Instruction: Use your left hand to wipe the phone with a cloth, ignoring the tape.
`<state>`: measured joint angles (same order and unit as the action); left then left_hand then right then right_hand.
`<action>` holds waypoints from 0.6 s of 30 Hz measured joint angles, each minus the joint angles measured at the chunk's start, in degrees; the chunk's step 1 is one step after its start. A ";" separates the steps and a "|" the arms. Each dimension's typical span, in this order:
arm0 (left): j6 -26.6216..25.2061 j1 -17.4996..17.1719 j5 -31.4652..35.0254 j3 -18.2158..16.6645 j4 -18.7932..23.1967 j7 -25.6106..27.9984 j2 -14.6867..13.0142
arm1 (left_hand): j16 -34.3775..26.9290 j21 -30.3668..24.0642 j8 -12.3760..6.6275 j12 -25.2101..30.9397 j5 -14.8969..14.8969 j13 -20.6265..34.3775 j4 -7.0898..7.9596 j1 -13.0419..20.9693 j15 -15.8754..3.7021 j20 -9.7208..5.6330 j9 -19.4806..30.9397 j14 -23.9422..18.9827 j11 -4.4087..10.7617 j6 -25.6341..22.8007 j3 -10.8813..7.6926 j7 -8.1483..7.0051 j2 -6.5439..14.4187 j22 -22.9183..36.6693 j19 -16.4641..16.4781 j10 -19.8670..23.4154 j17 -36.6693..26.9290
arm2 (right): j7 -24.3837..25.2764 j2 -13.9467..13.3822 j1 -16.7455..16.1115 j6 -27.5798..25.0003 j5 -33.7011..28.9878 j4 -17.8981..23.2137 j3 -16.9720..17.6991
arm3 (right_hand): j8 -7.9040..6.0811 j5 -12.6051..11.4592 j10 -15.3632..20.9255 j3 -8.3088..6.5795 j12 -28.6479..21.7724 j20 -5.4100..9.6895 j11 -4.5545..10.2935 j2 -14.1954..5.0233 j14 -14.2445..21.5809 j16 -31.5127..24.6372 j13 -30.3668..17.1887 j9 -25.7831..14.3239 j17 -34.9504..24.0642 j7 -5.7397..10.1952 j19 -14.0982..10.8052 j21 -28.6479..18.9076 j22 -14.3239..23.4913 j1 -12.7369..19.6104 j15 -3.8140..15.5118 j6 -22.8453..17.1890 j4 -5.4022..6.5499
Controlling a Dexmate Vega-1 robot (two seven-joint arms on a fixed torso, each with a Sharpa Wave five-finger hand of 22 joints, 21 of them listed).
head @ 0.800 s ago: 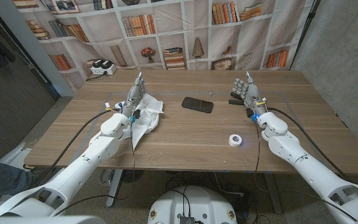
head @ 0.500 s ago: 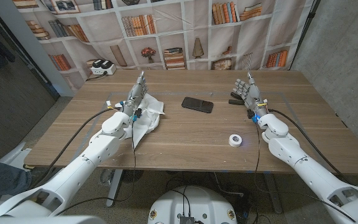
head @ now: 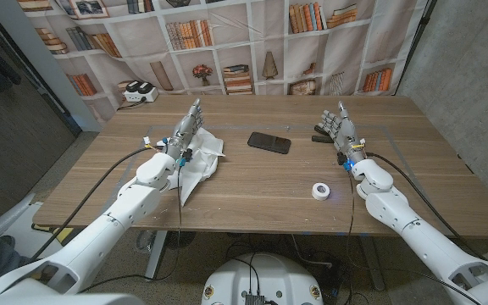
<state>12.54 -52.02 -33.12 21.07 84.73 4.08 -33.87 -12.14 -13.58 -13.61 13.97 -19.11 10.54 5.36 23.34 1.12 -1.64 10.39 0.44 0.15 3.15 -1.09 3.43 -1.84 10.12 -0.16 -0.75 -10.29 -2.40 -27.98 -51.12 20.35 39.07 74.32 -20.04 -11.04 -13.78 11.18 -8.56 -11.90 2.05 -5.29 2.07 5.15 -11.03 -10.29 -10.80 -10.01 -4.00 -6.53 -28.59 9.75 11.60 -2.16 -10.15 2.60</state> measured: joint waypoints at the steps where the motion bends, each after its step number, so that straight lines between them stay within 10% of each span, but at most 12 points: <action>1: 0.01 -0.15 0.31 -0.06 0.21 0.23 -0.18 | -0.19 -0.21 0.00 0.04 0.00 0.00 -0.26 0.77 -0.10 -0.05 0.00 -0.71 -0.02 -0.77 -0.04 -0.03 -0.03 0.00 0.70 0.60 0.00 | 0.01 0.02 0.00 0.07 -0.01 0.00 0.00 | 0.00 0.00 0.00 0.00 0.00 0.00 0.00 0.00 0.00 0.00 0.00 0.00 0.00 0.00 0.00 0.00 0.00 0.00 0.00 0.00 0.00; 18: 2.30 -0.96 9.56 0.15 2.85 5.12 -2.72 | -0.56 -0.64 -0.60 0.66 0.00 -0.01 -1.12 2.70 -1.51 -0.51 0.16 -5.65 1.20 -5.73 0.67 -0.57 -0.02 0.01 5.02 5.97 0.01 | -0.17 -0.07 -0.33 2.18 -0.54 0.22 0.49 | -0.23 0.03 1.64 -0.01 -0.44 0.12 0.20 0.00 2.36 -0.45 0.00 0.15 -0.28 -0.62 -2.76 0.11 -0.01 0.45 -0.06 -1.25 -0.33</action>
<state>14.83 -52.97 -23.56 21.22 87.58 9.20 -36.60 -12.70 -14.22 -14.20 14.63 -19.11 10.54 4.25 26.04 -0.40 -2.15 10.55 -5.20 1.35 -2.58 -0.42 2.86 -1.86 10.13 4.86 5.22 -10.28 -2.57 -28.05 -51.44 22.53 38.54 74.54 -19.55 -11.27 -13.76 12.82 -8.56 -12.34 2.17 -5.09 2.07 7.52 -11.47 -10.28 -10.65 -10.28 -4.62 -9.29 -28.48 9.75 12.05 -2.22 -11.40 2.27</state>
